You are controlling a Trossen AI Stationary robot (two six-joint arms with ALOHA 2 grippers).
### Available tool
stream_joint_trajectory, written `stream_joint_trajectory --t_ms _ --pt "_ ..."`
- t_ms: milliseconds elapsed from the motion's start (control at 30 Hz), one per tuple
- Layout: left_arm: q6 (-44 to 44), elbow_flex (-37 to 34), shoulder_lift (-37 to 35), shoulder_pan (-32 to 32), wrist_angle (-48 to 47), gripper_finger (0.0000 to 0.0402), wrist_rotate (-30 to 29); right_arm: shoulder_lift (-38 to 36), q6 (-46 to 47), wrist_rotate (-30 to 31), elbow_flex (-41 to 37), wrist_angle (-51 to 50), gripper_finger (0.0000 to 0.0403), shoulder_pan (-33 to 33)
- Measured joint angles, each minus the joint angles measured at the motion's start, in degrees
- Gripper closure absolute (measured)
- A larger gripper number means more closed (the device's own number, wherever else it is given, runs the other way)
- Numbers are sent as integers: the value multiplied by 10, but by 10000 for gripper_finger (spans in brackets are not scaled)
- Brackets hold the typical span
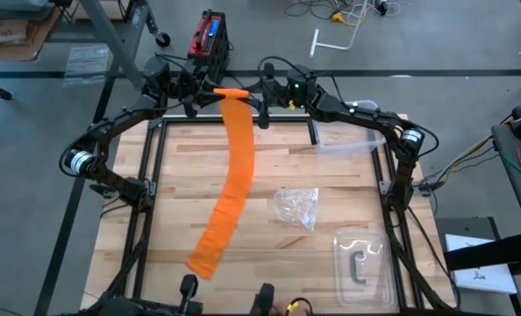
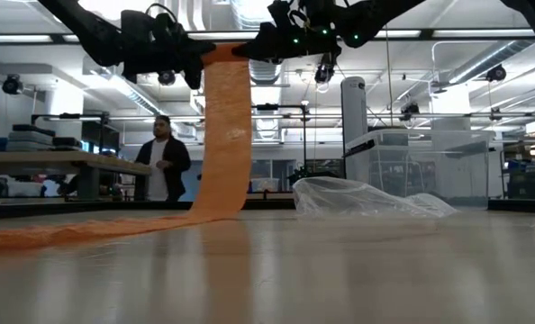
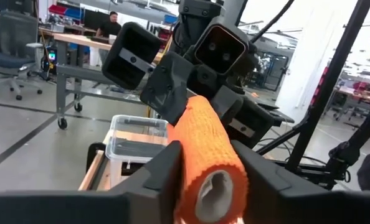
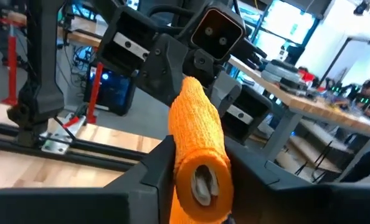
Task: Roll bandage
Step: Roll the orange bandage
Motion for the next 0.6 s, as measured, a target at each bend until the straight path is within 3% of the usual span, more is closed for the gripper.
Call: stream_joint_trajectory --t_ms 267,400,600 --pt "42 0 0 -2 1 325 -22 -24 154 -15 0 -14 183 -1" --pt "89 0 0 -9 -1 326 -39 -45 222 -17 9 -72 136 -9" --pt "160 0 0 -36 0 326 -65 -45 301 -19 21 -132 106 -20"
